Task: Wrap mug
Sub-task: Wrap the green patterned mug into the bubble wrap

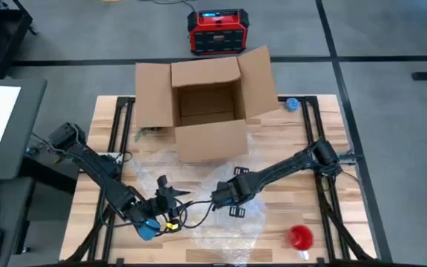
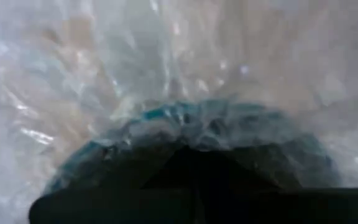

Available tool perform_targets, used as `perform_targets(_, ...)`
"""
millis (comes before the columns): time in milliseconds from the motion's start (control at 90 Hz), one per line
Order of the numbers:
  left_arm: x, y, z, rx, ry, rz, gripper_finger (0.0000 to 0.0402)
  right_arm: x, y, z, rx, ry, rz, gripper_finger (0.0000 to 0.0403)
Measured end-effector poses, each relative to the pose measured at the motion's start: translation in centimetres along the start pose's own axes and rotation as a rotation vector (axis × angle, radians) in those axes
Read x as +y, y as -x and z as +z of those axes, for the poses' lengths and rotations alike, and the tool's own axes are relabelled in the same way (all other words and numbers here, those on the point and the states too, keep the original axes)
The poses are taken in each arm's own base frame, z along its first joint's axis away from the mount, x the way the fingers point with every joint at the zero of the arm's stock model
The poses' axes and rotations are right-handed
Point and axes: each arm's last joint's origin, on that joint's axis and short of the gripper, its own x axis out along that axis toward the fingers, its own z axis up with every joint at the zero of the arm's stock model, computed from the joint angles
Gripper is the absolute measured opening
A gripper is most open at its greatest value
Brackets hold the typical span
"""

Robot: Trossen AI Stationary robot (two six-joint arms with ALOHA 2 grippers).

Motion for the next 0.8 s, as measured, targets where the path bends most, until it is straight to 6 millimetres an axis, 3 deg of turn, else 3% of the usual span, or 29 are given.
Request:
perform_targets(111, 0.0, 0.0, 0.0, 0.000, -0.001, 0.000, 0.0123, -0.3, 1.7, -0.3, -0.035, -0.015, 0.026, 0.0000)
perform_targets(311, 0.0, 0.0, 0.0, 0.000, -0.004, 0.000, 0.0123, -1.6, 6.8, -1.7, -0.127, -0.065, 0.079, 0.0000)
perform_targets(511, 0.0, 0.0, 0.0, 0.000, -0.004, 0.000, 0.0123, -1.5, 10.3, -2.6, -0.281, -0.058, 0.119, 0.0000)
perform_targets(633, 0.0, 0.0, 0.0, 0.000, -0.005, 0.000, 0.0123, -1.0, 8.9, -2.3, -0.311, -0.031, 0.159, 0.0000)
perform_targets(800, 0.0, 0.0, 0.0, 0.000, -0.004, 0.000, 0.0123, -1.8, 3.5, -2.1, -0.199, -0.063, 0.126, 0.0000)
